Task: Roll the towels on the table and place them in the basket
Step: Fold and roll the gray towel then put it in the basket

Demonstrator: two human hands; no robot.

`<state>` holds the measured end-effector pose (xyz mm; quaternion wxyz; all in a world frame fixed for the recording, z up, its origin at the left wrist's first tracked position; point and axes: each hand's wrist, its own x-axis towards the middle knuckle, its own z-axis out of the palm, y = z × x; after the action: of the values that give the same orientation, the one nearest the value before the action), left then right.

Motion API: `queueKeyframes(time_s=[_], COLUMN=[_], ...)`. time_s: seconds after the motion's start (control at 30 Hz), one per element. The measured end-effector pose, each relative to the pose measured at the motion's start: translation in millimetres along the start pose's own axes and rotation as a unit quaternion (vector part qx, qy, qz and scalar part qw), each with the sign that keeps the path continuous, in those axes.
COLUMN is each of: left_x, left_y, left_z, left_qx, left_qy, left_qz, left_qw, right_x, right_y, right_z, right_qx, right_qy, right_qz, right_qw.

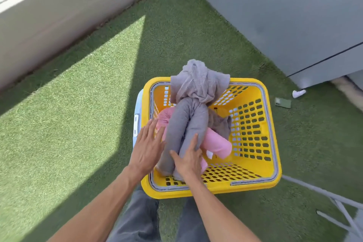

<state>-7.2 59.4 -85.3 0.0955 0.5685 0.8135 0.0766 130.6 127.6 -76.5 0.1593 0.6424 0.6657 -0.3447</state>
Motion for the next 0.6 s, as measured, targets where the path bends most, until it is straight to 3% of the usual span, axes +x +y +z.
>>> queueKeyframes(time_s=[0.13,0.33,0.47,0.6], left_x=[59,154,182,195], left_y=[28,96,128,140], left_z=[-26,-32,-6,6], left_qx=[-0.021,-0.062,-0.103,-0.067], left_qy=[0.064,0.092,0.083,0.123], left_qz=[-0.018,-0.096,-0.208,-0.261], left_qw=[0.998,0.989,0.969,0.955], right_x=[33,132,192,226], right_y=[4,-13,-22,-28], right_z=[-71,-180,-217,-219], right_qx=[-0.050,-0.127,-0.174,-0.207], right_qy=[0.102,0.187,0.149,0.094], right_qz=[-0.117,-0.310,-0.433,-0.509], right_qw=[0.987,0.923,0.872,0.830])
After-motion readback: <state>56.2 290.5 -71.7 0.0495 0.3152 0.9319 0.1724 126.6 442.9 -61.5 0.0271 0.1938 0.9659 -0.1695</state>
